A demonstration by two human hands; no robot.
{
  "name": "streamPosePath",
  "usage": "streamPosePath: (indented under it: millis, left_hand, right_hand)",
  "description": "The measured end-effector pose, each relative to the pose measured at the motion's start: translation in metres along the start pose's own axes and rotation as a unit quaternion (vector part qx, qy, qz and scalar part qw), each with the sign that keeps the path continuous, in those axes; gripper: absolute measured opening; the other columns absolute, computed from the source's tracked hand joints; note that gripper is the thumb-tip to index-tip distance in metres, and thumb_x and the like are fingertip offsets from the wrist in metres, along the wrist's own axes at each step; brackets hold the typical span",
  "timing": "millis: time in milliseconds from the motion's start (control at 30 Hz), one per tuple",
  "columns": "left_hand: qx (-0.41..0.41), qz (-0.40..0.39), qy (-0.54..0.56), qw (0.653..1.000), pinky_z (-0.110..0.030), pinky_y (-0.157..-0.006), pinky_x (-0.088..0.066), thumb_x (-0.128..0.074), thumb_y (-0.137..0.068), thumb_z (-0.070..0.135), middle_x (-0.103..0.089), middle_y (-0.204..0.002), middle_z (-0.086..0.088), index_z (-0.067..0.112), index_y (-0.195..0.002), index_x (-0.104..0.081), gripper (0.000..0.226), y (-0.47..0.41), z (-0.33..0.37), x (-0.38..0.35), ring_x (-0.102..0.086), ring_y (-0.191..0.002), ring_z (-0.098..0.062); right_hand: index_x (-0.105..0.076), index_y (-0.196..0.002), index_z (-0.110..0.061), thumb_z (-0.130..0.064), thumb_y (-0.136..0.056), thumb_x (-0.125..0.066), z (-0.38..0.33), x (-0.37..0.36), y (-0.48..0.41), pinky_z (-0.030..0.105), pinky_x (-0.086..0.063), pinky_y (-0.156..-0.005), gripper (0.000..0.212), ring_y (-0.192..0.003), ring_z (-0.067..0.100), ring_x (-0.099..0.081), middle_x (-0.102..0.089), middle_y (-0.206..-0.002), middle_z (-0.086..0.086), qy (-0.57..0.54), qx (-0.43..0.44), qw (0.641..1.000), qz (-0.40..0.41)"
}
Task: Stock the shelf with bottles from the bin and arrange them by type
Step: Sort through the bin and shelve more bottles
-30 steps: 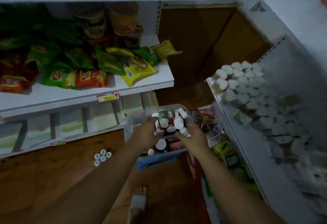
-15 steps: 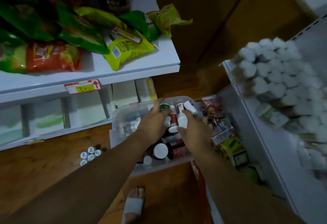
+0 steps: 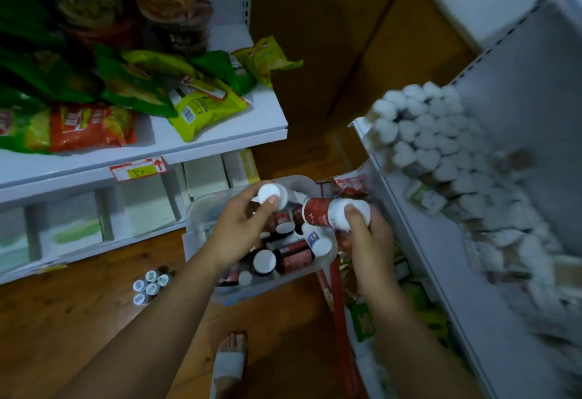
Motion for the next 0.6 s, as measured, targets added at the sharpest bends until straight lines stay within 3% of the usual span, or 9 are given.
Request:
streamPosePath:
  millis: [67, 167, 233, 333, 400, 500, 600]
  left_hand:
    - [0.000, 0.001, 0.061, 0.998, -0.019, -0.098, -0.050, -0.052, -0.098, 0.054, -0.072, -0.128, 0.017, 0.033, -0.135, -0.066, 0.045, 0.021, 0.048, -0.007, -0.065, -0.119, 0.003]
    - [0.028, 0.021, 0.134, 0.990, -0.027, -0.101, -0.052, -0.047, -0.089, 0.075, -0.073, -0.127, 0.018, 0.048, -0.120, -0.071, 0.048, 0.047, 0.116, -0.032, -0.066, -0.121, -0.001]
    - [0.046, -0.024, 0.205, 0.977, -0.043, -0.103, -0.054, -0.047, -0.087, 0.079, -0.073, -0.132, -0.001, 0.035, -0.129, -0.072, 0.066, 0.062, 0.164, -0.061, -0.069, -0.121, -0.017]
    - [0.056, -0.125, 0.273, 0.952, -0.054, -0.108, -0.052, -0.046, -0.090, 0.070, -0.073, -0.129, -0.011, 0.020, -0.139, -0.065, 0.072, 0.088, 0.236, -0.108, -0.069, -0.121, -0.031]
    - [0.064, -0.166, 0.288, 0.941, -0.055, -0.100, -0.057, -0.048, -0.088, 0.069, -0.075, -0.125, -0.011, 0.022, -0.136, -0.067, 0.070, 0.108, 0.276, -0.136, -0.071, -0.118, -0.034]
    - [0.066, -0.217, 0.293, 0.929, -0.043, -0.073, -0.063, -0.047, -0.092, 0.067, -0.078, -0.106, -0.012, 0.021, -0.125, -0.074, 0.063, 0.142, 0.324, -0.178, -0.076, -0.093, -0.027]
    - [0.042, -0.266, 0.282, 0.921, -0.047, -0.081, -0.062, -0.051, -0.096, 0.060, -0.076, -0.112, -0.015, 0.014, -0.128, -0.070, 0.059, 0.178, 0.356, -0.218, -0.074, -0.098, -0.030]
  right_hand:
    - [-0.073, -0.093, -0.033, -0.046, -0.089, -0.066, -0.038, 0.032, 0.016, 0.017, -0.054, -0.067, 0.015, -0.086, 0.004, -0.072, -0.076, -0.090, -0.012, -0.050, 0.016, 0.998, 0.042]
    - [-0.077, -0.088, -0.028, -0.052, -0.080, -0.069, -0.091, 0.084, 0.040, 0.035, -0.058, -0.080, 0.026, -0.091, 0.014, -0.075, -0.078, -0.088, -0.008, -0.190, 0.010, 0.975, 0.112]
    - [-0.074, -0.096, -0.024, -0.047, -0.090, -0.070, -0.131, 0.117, 0.061, 0.037, -0.058, -0.081, 0.024, -0.087, 0.012, -0.075, -0.078, -0.087, -0.005, -0.310, 0.010, 0.944, 0.114]
    - [-0.068, -0.118, -0.014, -0.064, -0.082, -0.063, -0.180, 0.169, 0.094, 0.049, -0.058, -0.098, 0.063, -0.103, 0.027, -0.072, -0.076, -0.104, 0.008, -0.410, 0.022, 0.907, 0.095]
    - [-0.063, -0.126, -0.009, -0.073, -0.076, -0.056, -0.199, 0.204, 0.117, 0.048, -0.060, -0.090, 0.081, -0.091, 0.029, -0.073, -0.074, -0.096, 0.012, -0.437, 0.029, 0.895, 0.090]
    - [-0.066, -0.113, -0.012, -0.075, -0.073, -0.058, -0.207, 0.257, 0.151, 0.045, -0.061, -0.080, 0.076, -0.078, 0.026, -0.071, -0.072, -0.087, 0.012, -0.460, 0.029, 0.883, 0.091]
    - [-0.066, -0.110, -0.011, -0.055, -0.078, -0.070, -0.205, 0.304, 0.186, 0.038, -0.059, -0.057, 0.054, -0.078, 0.027, -0.075, -0.076, -0.088, 0.009, -0.452, 0.038, 0.889, 0.064]
Point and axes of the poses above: each hand's wrist, its own y-axis away from the middle knuckle, its own x-axis out of the back of the hand, z = x × y, the point moved 5 cm from there along -y, towards the middle knuckle
